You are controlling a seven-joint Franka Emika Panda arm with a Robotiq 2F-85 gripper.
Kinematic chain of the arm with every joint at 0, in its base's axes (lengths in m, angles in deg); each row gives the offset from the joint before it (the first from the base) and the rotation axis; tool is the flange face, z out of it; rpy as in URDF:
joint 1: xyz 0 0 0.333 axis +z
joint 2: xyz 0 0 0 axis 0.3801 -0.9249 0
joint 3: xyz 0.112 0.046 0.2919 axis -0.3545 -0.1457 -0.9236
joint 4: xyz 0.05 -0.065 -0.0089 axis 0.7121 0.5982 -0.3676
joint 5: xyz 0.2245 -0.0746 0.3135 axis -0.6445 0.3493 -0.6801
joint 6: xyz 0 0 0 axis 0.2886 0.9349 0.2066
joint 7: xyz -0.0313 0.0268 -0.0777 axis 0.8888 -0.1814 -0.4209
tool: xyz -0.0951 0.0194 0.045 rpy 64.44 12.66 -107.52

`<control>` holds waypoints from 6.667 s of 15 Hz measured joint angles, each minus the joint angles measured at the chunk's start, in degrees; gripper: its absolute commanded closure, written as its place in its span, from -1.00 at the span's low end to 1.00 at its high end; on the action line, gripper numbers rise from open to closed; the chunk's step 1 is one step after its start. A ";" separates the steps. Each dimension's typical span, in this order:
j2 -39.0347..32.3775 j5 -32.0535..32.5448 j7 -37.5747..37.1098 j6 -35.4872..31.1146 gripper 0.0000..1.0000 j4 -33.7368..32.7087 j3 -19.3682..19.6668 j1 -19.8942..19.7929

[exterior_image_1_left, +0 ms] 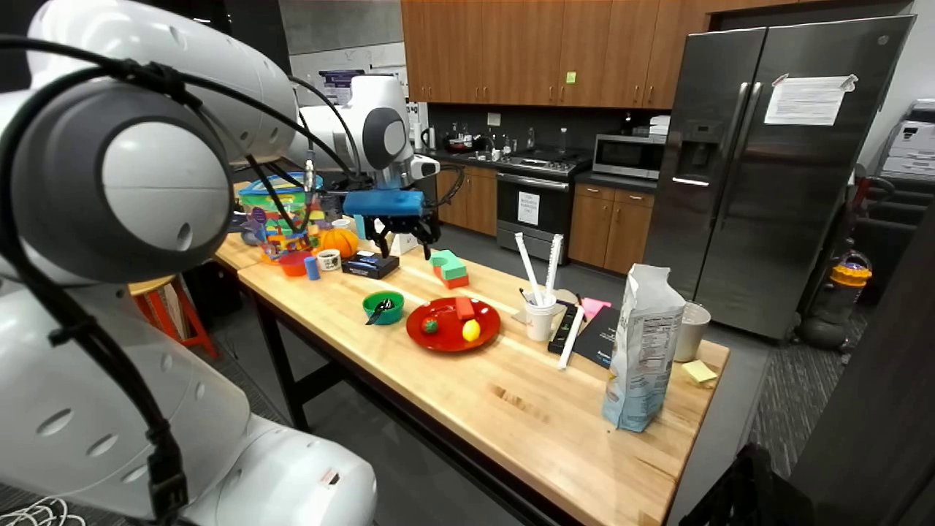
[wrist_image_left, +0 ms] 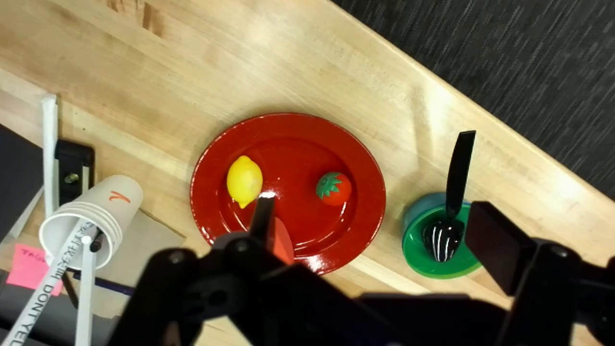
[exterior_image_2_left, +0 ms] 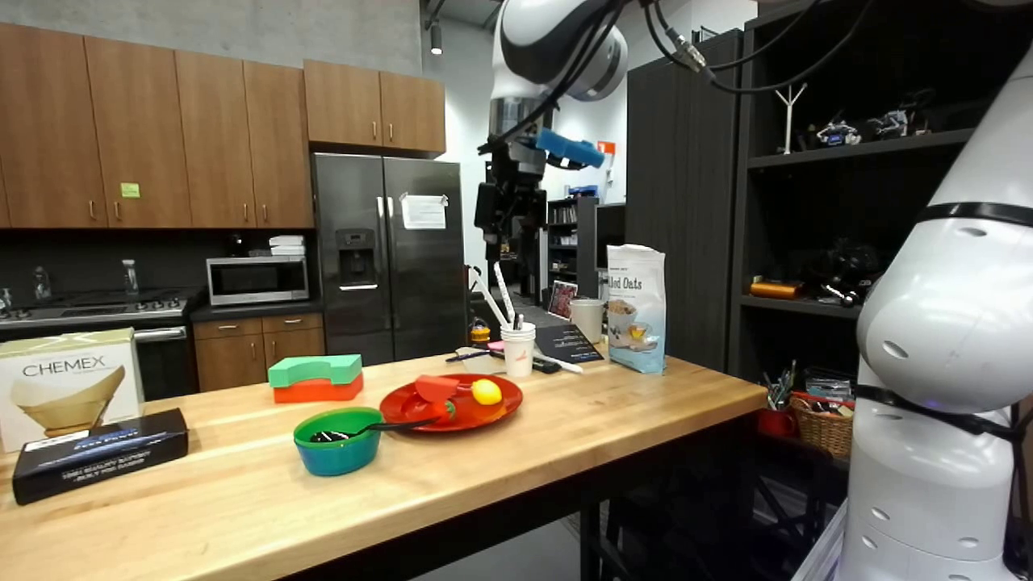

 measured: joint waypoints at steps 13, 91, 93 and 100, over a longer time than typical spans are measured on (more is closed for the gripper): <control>-0.17 -9.15 29.00 6.98 -1.00 0.13 4.83 4.93; -48.13 -6.00 49.09 -8.90 -1.00 -30.96 -4.65 3.39; -48.74 -6.35 48.83 -12.02 -1.00 -30.48 -4.87 3.15; -54.15 -8.53 48.83 -18.03 -1.00 -30.43 -7.65 2.12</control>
